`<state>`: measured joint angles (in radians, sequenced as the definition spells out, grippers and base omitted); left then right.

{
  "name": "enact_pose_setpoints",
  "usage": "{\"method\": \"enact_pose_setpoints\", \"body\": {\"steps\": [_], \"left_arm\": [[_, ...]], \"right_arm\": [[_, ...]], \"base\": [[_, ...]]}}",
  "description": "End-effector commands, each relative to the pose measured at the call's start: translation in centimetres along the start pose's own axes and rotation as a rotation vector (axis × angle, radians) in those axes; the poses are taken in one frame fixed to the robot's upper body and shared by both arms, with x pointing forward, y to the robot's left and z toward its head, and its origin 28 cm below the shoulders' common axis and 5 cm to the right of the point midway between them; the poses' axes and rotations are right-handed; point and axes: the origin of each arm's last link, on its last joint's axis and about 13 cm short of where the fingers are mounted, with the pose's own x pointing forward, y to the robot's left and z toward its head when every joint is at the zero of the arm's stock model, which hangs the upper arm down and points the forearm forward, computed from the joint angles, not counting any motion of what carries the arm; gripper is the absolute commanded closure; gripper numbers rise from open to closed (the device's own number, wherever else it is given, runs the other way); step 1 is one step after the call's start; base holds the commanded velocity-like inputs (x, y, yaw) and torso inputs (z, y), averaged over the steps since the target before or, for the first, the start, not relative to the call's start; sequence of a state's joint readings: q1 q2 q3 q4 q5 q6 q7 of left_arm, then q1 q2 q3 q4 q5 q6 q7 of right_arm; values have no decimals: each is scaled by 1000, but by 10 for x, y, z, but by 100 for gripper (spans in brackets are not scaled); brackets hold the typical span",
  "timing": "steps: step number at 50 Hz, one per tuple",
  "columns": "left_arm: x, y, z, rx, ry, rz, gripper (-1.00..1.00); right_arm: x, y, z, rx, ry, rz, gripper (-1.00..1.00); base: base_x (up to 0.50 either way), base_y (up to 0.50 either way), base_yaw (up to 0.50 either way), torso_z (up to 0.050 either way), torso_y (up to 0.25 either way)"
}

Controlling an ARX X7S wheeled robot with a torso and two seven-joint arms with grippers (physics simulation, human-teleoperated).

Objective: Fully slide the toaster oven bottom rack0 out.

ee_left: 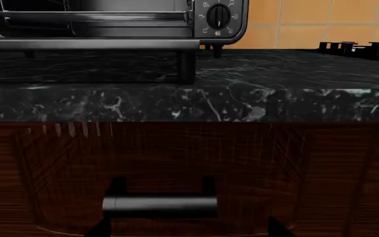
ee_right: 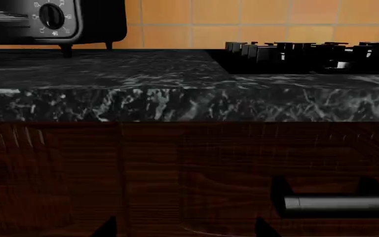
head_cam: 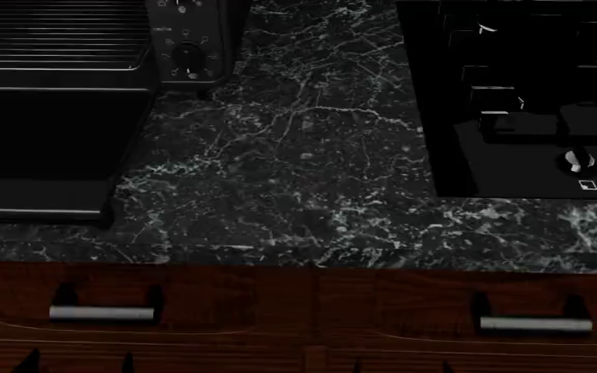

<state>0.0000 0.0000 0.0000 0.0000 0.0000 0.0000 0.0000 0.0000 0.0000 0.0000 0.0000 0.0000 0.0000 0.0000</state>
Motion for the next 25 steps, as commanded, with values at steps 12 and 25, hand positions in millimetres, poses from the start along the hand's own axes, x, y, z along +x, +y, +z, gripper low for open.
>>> {"method": "enact_pose_setpoints", "body": {"steps": [12,25], "left_arm": [[-5,8,21,-3,-53,24,-100],[3,13,106,88,-175,24,-100]], "right_arm": [[4,-4,12,2,25,18,-100],[25,-1,105,-136,-52,94,-100]], "base": [[0,0,0,0,0],[0,0,0,0,0]]}}
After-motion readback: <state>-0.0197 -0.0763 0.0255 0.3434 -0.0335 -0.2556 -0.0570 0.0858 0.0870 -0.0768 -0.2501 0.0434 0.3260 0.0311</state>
